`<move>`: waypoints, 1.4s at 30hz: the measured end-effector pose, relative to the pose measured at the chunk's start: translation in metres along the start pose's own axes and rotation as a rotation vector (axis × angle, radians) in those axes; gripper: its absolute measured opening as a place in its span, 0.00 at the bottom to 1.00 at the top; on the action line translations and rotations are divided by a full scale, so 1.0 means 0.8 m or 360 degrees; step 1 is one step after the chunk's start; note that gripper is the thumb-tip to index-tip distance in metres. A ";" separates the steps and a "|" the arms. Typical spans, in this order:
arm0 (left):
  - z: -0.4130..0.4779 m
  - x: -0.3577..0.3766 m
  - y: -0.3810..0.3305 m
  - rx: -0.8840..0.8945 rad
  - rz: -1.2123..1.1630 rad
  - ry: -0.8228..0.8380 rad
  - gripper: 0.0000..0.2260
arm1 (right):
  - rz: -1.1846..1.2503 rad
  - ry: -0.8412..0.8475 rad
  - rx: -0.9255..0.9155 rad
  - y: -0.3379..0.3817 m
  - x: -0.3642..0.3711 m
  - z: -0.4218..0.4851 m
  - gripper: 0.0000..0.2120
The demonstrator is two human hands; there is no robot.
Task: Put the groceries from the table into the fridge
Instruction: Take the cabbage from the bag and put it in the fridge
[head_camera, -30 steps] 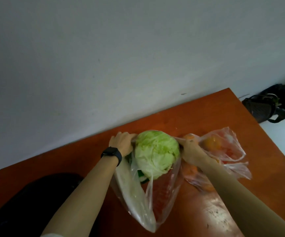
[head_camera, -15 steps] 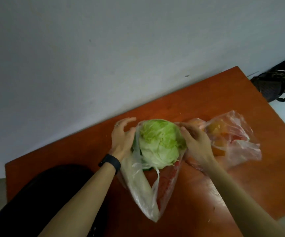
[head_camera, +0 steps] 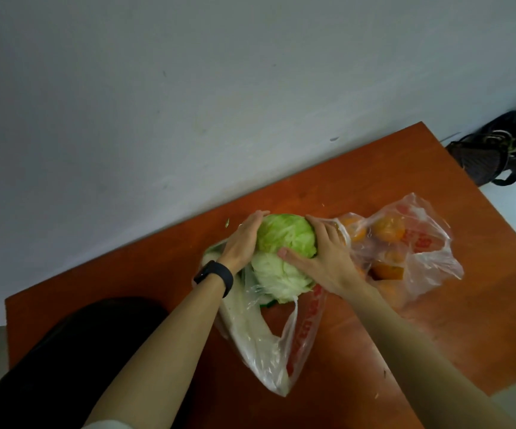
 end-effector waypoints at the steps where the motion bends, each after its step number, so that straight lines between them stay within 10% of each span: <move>1: 0.005 -0.001 0.003 -0.0049 -0.0010 0.0035 0.27 | 0.0035 -0.0063 -0.0029 -0.002 -0.002 -0.005 0.49; 13: -0.025 0.011 -0.027 0.0100 -0.0013 0.0156 0.12 | 0.0259 -0.0367 -0.0238 -0.071 0.025 -0.140 0.50; 26: -0.083 0.043 -0.075 0.1081 0.1724 0.0031 0.12 | 0.0385 -0.0347 0.0037 -0.070 -0.028 -0.134 0.24; 34: -0.034 0.034 -0.068 0.0805 0.1458 0.0015 0.09 | -0.0394 -0.0347 -0.0206 -0.011 0.022 -0.117 0.35; 42: -0.012 0.019 -0.027 0.0680 0.1621 -0.0101 0.11 | -0.0059 -0.0457 -0.0408 -0.039 0.029 -0.199 0.32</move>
Point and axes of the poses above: each hand's wrist, its own z-axis towards the middle knuckle, its own x-axis out of the palm, y = z × x, the point moved 9 cm from there along z, towards the middle knuckle, and after that the axes turned 6 degrees about -z, right-handed, at the moved point
